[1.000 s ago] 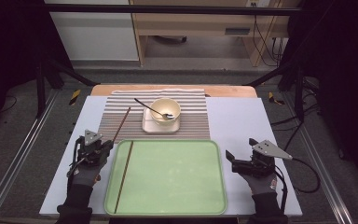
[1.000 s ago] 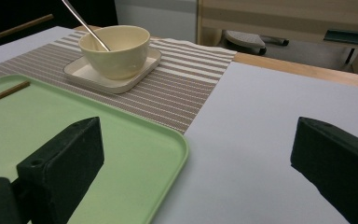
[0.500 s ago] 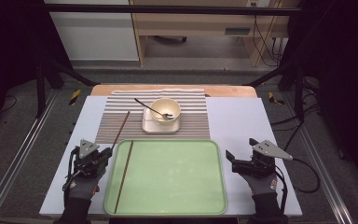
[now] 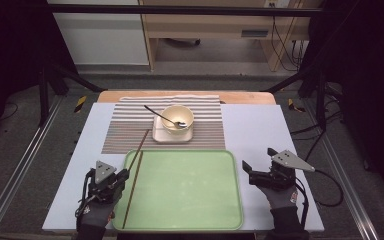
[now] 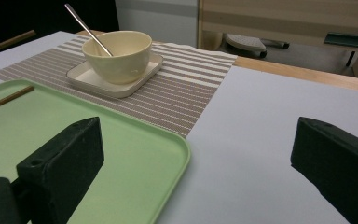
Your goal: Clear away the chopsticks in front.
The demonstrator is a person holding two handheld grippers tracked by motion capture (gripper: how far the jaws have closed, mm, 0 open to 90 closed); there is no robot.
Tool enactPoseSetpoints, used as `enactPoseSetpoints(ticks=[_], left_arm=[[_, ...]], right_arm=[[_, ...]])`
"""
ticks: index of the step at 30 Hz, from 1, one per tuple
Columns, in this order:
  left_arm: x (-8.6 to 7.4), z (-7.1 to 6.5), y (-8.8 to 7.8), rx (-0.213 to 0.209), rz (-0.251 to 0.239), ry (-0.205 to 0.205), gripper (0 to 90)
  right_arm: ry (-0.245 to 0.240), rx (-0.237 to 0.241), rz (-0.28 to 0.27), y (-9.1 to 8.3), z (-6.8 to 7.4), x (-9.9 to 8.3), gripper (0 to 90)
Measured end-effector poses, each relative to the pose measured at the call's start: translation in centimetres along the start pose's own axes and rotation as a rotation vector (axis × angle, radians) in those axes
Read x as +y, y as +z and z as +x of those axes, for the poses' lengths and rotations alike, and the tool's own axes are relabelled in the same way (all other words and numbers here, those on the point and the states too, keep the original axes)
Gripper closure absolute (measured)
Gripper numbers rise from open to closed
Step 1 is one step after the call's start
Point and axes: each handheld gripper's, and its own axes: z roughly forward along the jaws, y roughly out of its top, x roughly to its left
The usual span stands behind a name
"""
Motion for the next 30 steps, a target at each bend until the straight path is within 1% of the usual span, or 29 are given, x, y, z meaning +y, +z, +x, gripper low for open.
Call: enactPoseSetpoints(ticks=[5, 8, 14, 16, 17, 21, 22, 23, 25, 26, 30], left_arm=[[-0.5, -1.8, 0.6, -0.027, 0.022, 0.038, 84.9], [-0.8, -2.5, 0.8, -0.041, 0.037, 0.054, 84.9], [-1.8, -3.8, 1.3, -0.076, 0.066, 0.059, 84.8], [-2.0, -4.1, 1.4, -0.081, 0.081, 0.073, 84.8], [-2.1, -4.3, 1.5, -0.083, 0.083, 0.073, 84.9], [-2.5, -4.6, 1.7, -0.087, 0.104, 0.075, 84.8], [-2.6, -4.5, 1.7, -0.082, 0.109, 0.077, 84.8], [-2.7, -4.5, 1.7, -0.086, 0.112, 0.068, 84.8], [-2.9, -4.4, 1.7, -0.09, 0.128, 0.071, 84.8], [-3.0, -4.4, 1.8, -0.092, 0.131, 0.066, 84.8], [-3.3, -4.3, 2.0, -0.091, 0.147, 0.068, 84.8]], right_arm=[[-0.001, 0.0, 0.003, 0.0, -0.1, -0.1, 2.8], [-0.001, -0.001, 0.002, 0.0, -0.1, -0.1, 2.8], [0.001, 0.001, 0.001, 0.0, -0.1, 0.0, 2.8], [0.0, 0.001, 0.0, 0.0, -0.1, 0.0, 2.8], [0.003, 0.004, -0.001, -0.1, 0.0, 0.0, 2.8], [0.0, 0.002, 0.0, 0.0, 0.0, 0.0, 2.8], [0.001, 0.002, 0.0, 0.0, 0.0, 0.0, 2.9], [0.0, 0.002, 0.001, 0.0, 0.0, 0.0, 2.9], [0.001, 0.003, 0.0, 0.0, -0.1, 0.0, 2.9], [0.001, 0.003, 0.0, 0.0, -0.1, 0.0, 2.9], [0.001, 0.004, 0.0, 0.0, 0.0, 0.0, 2.9]])
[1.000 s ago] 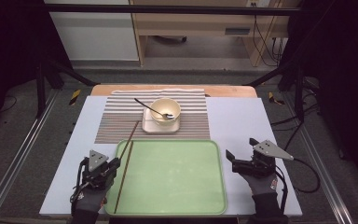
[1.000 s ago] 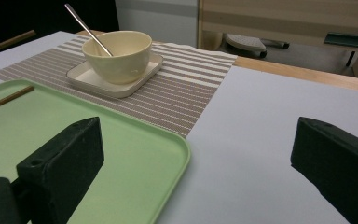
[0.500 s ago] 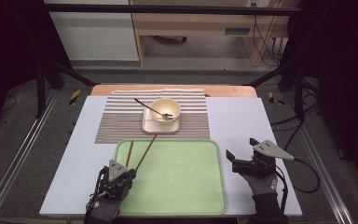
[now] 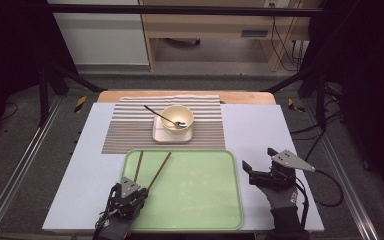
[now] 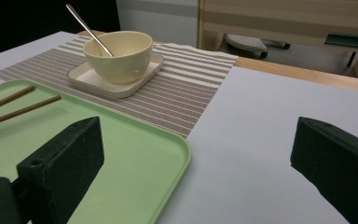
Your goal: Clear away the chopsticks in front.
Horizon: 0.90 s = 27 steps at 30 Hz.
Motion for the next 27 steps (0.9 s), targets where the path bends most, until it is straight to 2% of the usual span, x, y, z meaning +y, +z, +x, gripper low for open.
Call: enactPoseSetpoints(ticks=[10, 16, 21, 26, 27], left_arm=[[-0.27, 0.04, 0.58, -0.008, 0.045, 0.012, 84.3], [-0.3, 0.18, 0.62, -0.012, 0.043, 0.013, 83.5], [-0.28, 0.17, 0.63, -0.022, 0.04, 0.016, 77.8], [-0.14, 0.31, 0.58, -0.024, 0.039, 0.022, 77.3], [0.04, 0.3, 0.45, -0.032, 0.021, 0.02, 77.2]], right_arm=[[-0.002, 0.001, -0.001, 0.01, 0.02, 0.01, 2.9], [-0.003, 0.003, 0.0, 0.04, 0.05, 0.02, 2.9], [-0.001, 0.003, 0.0, 0.08, 0.09, 0.0, 2.9], [-0.004, 0.001, -0.001, 0.06, 0.07, 0.02, 3.0], [-0.003, 0.003, -0.001, 0.06, 0.05, 0.03, 3.0]])
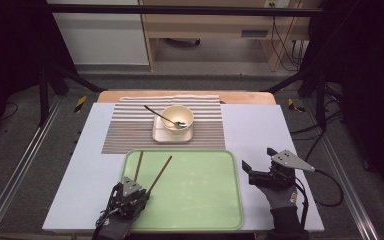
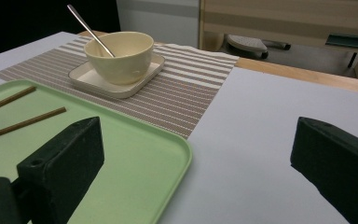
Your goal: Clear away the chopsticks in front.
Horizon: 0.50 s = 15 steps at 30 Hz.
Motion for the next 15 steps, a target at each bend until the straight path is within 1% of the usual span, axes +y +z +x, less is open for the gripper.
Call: enactPoseSetpoints(ticks=[2, 6, 9, 12, 13, 15], left_arm=[[0.3, 0.1, -0.2, -0.026, -0.03, 0.018, 77.2], [1.2, 0.1, -0.3, -0.048, -0.059, 0.061, 78.2], [2.2, 0.3, 0.0, -0.059, -0.067, 0.095, 81.3], [3.1, 0.3, 0.6, -0.092, -0.077, 0.122, 86.1], [3.4, 0.4, 0.9, -0.099, -0.074, 0.138, 87.2], [4.0, 0.4, 1.5, -0.115, -0.071, 0.15, 89.1]], right_arm=[[-0.003, -0.001, 0.001, 0.0, 0.0, 0.0, 2.9], [-0.002, -0.001, 0.002, 0.1, 0.0, 0.0, 3.0], [-0.002, 0.0, 0.002, 0.1, 0.0, 0.0, 3.0], [-0.002, -0.001, 0.005, 0.1, 0.0, 0.0, 3.0], [-0.002, 0.0, 0.006, 0.1, 0.0, -0.1, 3.0], [-0.002, -0.003, 0.01, 0.2, 0.0, -0.1, 3.0]])
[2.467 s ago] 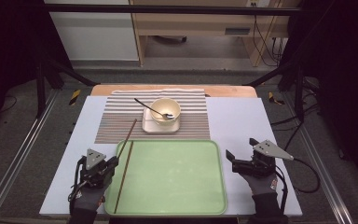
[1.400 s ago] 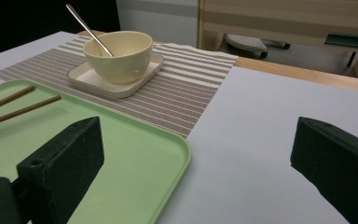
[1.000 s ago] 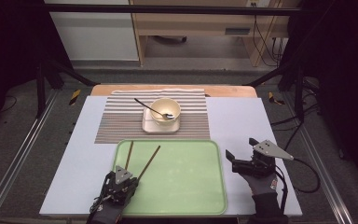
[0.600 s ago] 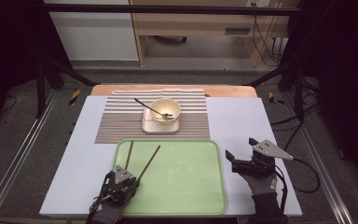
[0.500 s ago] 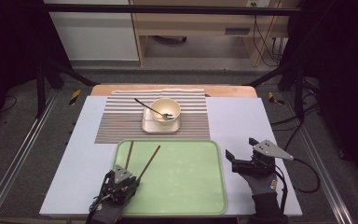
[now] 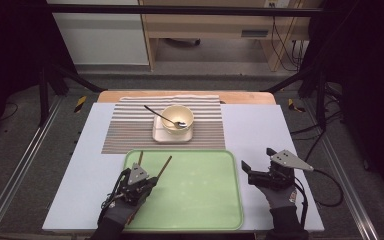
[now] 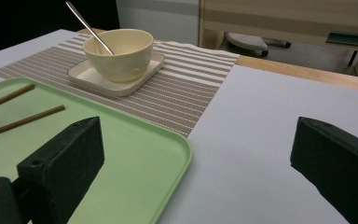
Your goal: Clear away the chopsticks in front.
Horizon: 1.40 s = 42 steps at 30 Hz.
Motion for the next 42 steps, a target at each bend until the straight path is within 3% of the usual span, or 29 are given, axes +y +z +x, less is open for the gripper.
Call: enactPoseSetpoints(ticks=[5, 11, 18, 27, 42], left_arm=[[1.0, 0.6, 2.1, -0.027, 0.031, 0.044, 89.3], [0.9, 0.7, 3.9, -0.039, 0.092, 0.085, 89.3], [0.7, 1.0, 4.0, -0.025, 0.097, 0.074, 89.4], [0.1, 2.5, 3.3, 0.019, 0.098, 0.015, 89.4], [-0.7, 4.0, 2.2, 0.067, 0.106, -0.035, 89.3]], right_arm=[[-0.001, -0.004, 0.001, 0.1, -0.1, 0.0, 3.1], [-0.005, 0.001, 0.012, 0.4, 0.1, -0.1, 3.1], [-0.01, 0.003, 0.015, 0.4, 0.1, -0.1, 3.1], [-0.012, 0.004, 0.02, 0.5, 0.2, -0.1, 3.3], [-0.013, 0.005, 0.02, 0.4, 0.2, -0.2, 3.3]])
